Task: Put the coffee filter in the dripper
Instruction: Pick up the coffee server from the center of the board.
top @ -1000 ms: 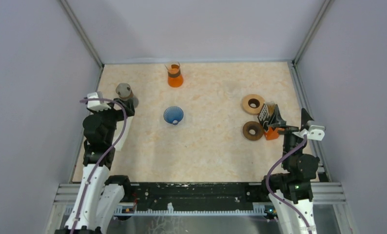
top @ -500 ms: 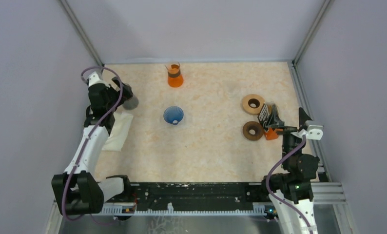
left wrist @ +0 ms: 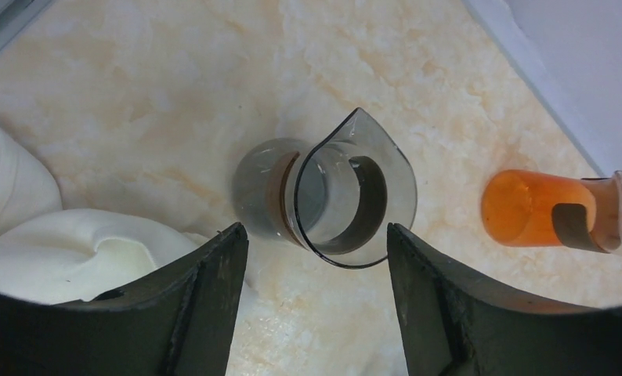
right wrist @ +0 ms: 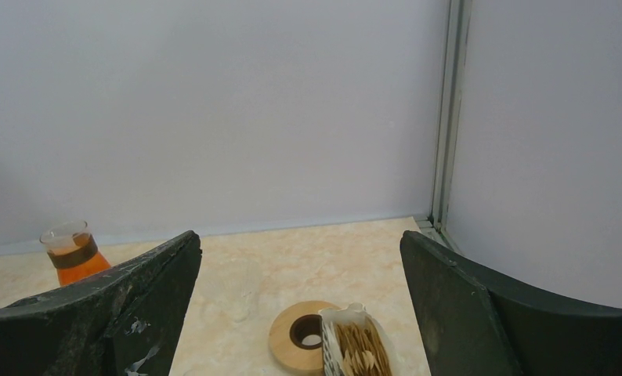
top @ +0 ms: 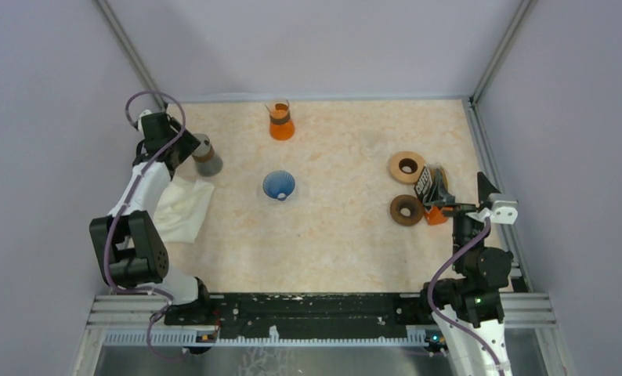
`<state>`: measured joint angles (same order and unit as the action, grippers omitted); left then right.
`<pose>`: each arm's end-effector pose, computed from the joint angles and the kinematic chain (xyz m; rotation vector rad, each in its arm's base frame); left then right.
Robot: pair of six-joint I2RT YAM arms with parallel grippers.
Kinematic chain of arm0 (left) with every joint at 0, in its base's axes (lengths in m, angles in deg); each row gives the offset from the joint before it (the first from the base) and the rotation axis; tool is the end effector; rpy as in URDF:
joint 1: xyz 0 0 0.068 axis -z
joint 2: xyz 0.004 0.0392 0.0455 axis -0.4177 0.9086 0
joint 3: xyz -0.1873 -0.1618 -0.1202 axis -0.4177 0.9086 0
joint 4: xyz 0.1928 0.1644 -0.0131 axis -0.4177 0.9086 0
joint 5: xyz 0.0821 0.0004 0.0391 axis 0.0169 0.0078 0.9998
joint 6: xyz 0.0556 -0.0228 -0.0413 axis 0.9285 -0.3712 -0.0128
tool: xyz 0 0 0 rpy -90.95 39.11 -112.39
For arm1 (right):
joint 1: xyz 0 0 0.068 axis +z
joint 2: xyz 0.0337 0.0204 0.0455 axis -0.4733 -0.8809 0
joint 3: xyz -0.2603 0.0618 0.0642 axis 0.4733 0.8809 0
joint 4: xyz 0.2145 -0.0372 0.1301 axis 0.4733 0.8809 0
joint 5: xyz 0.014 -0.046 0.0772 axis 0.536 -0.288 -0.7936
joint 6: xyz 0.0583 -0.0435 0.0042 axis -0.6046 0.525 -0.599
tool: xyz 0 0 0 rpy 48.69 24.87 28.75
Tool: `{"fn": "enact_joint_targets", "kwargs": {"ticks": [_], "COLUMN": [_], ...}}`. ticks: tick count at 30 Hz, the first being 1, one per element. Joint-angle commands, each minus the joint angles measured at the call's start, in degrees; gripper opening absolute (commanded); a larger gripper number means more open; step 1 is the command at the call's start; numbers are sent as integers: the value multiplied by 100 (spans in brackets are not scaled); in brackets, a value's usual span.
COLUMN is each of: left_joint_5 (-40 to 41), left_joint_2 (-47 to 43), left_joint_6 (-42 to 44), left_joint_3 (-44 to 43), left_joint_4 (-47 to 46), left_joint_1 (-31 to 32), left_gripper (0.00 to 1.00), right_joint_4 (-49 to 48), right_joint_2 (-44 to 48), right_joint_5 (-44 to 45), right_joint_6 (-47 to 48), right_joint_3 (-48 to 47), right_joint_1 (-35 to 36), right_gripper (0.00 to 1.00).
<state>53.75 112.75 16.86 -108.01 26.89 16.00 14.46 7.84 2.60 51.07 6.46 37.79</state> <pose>0.3506 0.0615 0.2735 -0.8343 1.9691 -0.1156 0.0808 0.0000 0.3319 0.0977 1.1520 0.0132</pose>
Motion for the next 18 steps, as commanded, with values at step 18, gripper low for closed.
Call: {"fn": "enact_joint_targets", "kwargs": {"ticks": [18], "left_joint_5": [-371], "left_joint_2": [1240], "left_joint_6": [473], "left_joint_3": [-1005], "left_joint_4": [553], "left_joint_1": [-39], "left_gripper": [40], "right_joint_4": [-140], "right_joint_2": [-18], "right_joint_5": [67], "right_joint_6": [65], "right_joint_3": [-34], "right_joint_1": [118], "right_gripper": [99]}}
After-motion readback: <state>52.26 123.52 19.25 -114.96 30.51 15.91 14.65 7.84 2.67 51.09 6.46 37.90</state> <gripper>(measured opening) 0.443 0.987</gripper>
